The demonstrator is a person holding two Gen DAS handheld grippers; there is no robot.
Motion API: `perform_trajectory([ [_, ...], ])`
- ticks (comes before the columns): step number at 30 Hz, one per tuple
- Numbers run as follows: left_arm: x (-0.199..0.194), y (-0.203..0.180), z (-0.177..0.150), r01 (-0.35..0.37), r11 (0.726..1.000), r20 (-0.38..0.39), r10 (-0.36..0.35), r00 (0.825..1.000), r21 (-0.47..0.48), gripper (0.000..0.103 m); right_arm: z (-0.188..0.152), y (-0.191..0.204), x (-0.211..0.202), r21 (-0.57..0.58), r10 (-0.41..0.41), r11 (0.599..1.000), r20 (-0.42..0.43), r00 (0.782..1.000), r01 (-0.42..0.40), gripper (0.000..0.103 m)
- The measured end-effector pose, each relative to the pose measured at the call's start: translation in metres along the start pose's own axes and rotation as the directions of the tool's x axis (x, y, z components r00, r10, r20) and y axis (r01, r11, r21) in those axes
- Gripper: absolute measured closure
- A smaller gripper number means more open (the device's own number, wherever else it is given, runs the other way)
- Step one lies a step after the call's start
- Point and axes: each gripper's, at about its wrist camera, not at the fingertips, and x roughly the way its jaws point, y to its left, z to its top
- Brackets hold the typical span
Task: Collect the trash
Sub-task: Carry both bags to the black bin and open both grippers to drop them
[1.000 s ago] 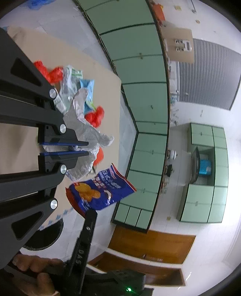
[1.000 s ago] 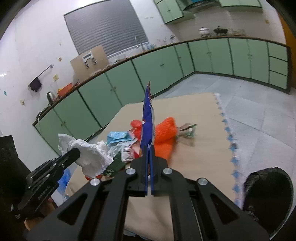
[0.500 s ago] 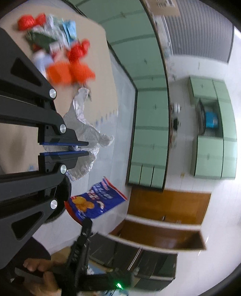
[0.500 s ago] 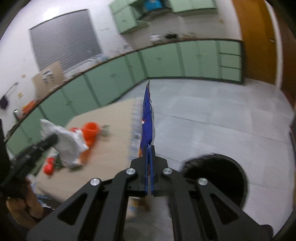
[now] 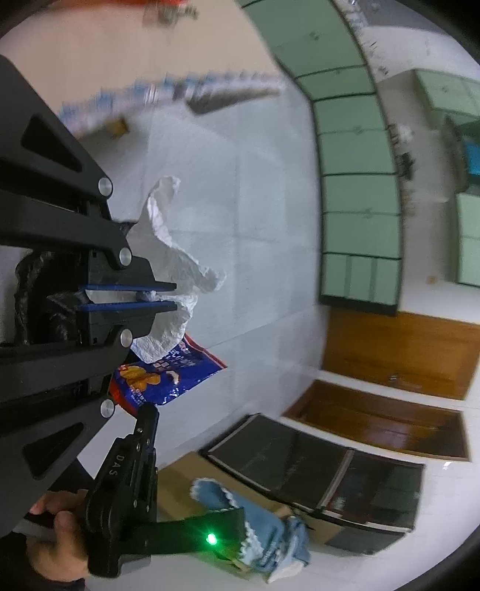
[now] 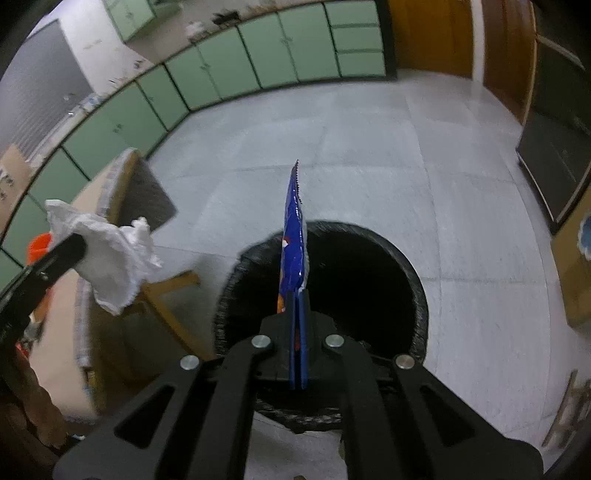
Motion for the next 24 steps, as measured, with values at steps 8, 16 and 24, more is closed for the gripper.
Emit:
perform_trajectory([
  [8, 0.086, -0.012, -0.013, 0.003, 0.999, -0.146, -0.007, 0.989, -0.032, 0.067, 0.004, -0.019, 0.022, 0.067, -0.038, 0.997, -0.048, 0.998, 0.041, 0.095],
  [16, 0.077, -0.011, -0.02, -0.021, 0.999, -0.14, 0.015, 0.99, -0.043, 0.065, 0.009, -0.023, 0.013, 0.064, -0.033, 0.997, -0.022, 0.999, 0.034, 0.077],
  [24, -0.014, 0.023, -0.019, -0.144, 0.983, -0.019, 0.143, 0.99, -0.116, 0.042, 0.009, 0.015, -0.041, -0.027, -0.051, 0.998, 0.087, 0.995, 0.054, 0.061],
])
